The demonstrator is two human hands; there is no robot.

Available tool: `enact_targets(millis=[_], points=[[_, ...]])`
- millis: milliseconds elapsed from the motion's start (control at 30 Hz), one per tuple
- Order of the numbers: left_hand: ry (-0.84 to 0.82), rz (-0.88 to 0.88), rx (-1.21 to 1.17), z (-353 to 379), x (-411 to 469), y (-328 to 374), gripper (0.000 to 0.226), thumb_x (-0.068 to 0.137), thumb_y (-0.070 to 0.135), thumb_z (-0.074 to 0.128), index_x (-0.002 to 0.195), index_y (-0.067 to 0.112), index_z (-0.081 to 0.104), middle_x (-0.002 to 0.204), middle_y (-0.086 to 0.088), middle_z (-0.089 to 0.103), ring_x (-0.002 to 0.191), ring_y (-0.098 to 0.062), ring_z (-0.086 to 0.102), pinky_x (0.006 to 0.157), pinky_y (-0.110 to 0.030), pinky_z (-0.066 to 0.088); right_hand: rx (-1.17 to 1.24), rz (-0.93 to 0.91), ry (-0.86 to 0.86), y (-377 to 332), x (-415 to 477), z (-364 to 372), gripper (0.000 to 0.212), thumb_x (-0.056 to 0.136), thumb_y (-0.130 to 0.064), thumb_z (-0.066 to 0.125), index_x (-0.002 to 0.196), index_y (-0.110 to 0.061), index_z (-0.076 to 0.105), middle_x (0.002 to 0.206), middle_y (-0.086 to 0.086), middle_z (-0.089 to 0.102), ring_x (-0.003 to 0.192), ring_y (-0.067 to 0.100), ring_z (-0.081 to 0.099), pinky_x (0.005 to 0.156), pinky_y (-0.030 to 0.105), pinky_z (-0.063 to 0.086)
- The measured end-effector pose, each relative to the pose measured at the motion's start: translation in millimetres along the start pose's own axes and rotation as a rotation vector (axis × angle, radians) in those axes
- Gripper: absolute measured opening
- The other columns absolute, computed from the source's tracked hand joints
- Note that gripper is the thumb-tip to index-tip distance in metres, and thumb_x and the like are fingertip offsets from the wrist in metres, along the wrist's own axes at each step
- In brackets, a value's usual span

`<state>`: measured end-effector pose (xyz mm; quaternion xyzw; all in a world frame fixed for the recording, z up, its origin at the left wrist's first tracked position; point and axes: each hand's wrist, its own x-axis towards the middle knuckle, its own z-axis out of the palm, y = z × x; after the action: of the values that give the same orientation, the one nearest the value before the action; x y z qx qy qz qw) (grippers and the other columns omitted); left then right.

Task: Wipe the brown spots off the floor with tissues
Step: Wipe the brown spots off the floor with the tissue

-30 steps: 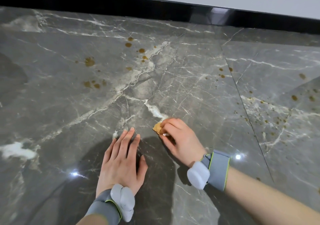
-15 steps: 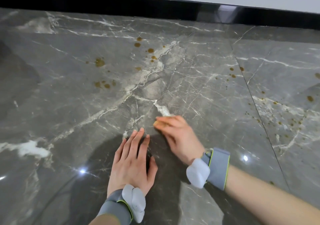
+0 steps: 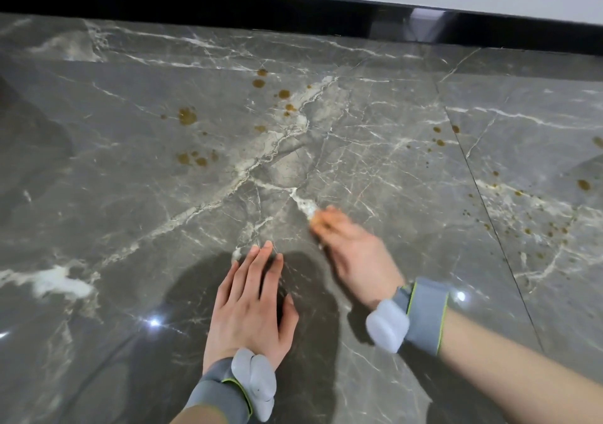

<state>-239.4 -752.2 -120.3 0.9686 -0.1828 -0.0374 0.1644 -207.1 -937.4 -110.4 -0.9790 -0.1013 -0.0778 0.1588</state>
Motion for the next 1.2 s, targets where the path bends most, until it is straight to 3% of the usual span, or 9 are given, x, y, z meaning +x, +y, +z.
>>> enact_targets(millis=[100,167,267,400,700,833,933,1033,1200], points=[[0.005,0.004,-0.01,0,1,1,0.053,0.081,0.034,0.038,0.125,0.008,0.055,0.138,-0.007,0.048,0.131,-0.018,0.035,0.11,-0.034,0.02,-0.003,-0.199,-0.058,-17,-17,1,0.038,0.095,-0.024,0.033,0.108,-0.01,0.066,0.113,0.007,0.066,0.109,0.026,0.06,0.098,0.027,0.041],[0.007,0.005,-0.016,0,0,1,0.053,0.08,0.034,0.039,0.124,0.009,0.055,0.139,-0.006,0.047,0.131,-0.018,0.035,0.11,-0.034,0.02,-0.058,-0.144,-0.023,8,-20,-6,0.031,0.089,-0.023,0.044,0.104,-0.011,0.068,0.097,0.01,0.067,0.091,0.03,0.064,0.081,0.036,0.054],[0.008,0.0,-0.015,0,0,0,0.053,0.081,0.035,0.039,0.124,0.01,0.055,0.139,-0.006,0.047,0.131,-0.017,0.034,0.11,-0.034,0.02,-0.126,0.186,0.139,71,-22,-25,0.032,0.084,-0.026,0.046,0.096,-0.006,0.069,0.081,0.017,0.056,0.074,0.034,0.054,0.069,0.037,0.046],[0.012,0.003,-0.014,0,1,2,0.053,0.082,0.035,0.038,0.125,0.009,0.055,0.139,-0.006,0.047,0.132,-0.017,0.033,0.109,-0.035,0.021,-0.08,0.719,0.257,105,-20,-38,0.032,0.085,-0.021,0.051,0.102,0.002,0.066,0.095,0.028,0.047,0.09,0.043,0.049,0.087,0.038,0.04],[0.013,0.001,-0.028,-1,0,1,0.053,0.08,0.034,0.039,0.124,0.01,0.054,0.14,-0.005,0.047,0.131,-0.018,0.034,0.111,-0.031,0.016,0.103,-0.012,-0.139,6,-31,-14,0.041,0.084,-0.02,0.035,0.117,-0.005,0.054,0.093,0.013,0.046,0.08,0.026,0.05,0.073,0.028,0.047],[0.005,-0.005,-0.011,-3,1,0,0.053,0.08,0.034,0.039,0.126,0.011,0.053,0.141,-0.005,0.045,0.131,-0.017,0.033,0.11,-0.031,0.017,-0.043,0.51,0.185,95,-7,-30,0.036,0.082,-0.012,0.042,0.11,0.002,0.059,0.1,0.026,0.045,0.088,0.04,0.051,0.085,0.035,0.041],[-0.003,-0.006,0.003,-2,0,0,0.053,0.081,0.034,0.039,0.127,0.012,0.051,0.143,-0.004,0.043,0.133,-0.017,0.033,0.11,-0.033,0.018,-0.086,0.837,0.146,111,21,-37,0.025,0.083,-0.004,0.044,0.098,0.01,0.059,0.107,0.03,0.041,0.096,0.044,0.046,0.091,0.037,0.035],[-0.003,-0.007,0.018,-1,0,0,0.053,0.081,0.035,0.04,0.127,0.012,0.05,0.143,-0.004,0.043,0.133,-0.017,0.032,0.11,-0.033,0.017,-0.052,0.419,0.115,53,42,-16,0.02,0.082,-0.005,0.043,0.084,0.008,0.059,0.088,0.019,0.044,0.08,0.038,0.05,0.076,0.032,0.038],[0.025,0.004,0.002,1,0,-2,0.053,0.077,0.034,0.042,0.125,0.012,0.05,0.137,-0.005,0.049,0.13,-0.017,0.035,0.108,-0.035,0.023,0.149,-0.138,-0.184,-45,42,14,0.026,0.087,-0.006,0.045,0.11,-0.009,0.056,0.102,0.007,0.05,0.089,0.025,0.047,0.073,0.029,0.043]])
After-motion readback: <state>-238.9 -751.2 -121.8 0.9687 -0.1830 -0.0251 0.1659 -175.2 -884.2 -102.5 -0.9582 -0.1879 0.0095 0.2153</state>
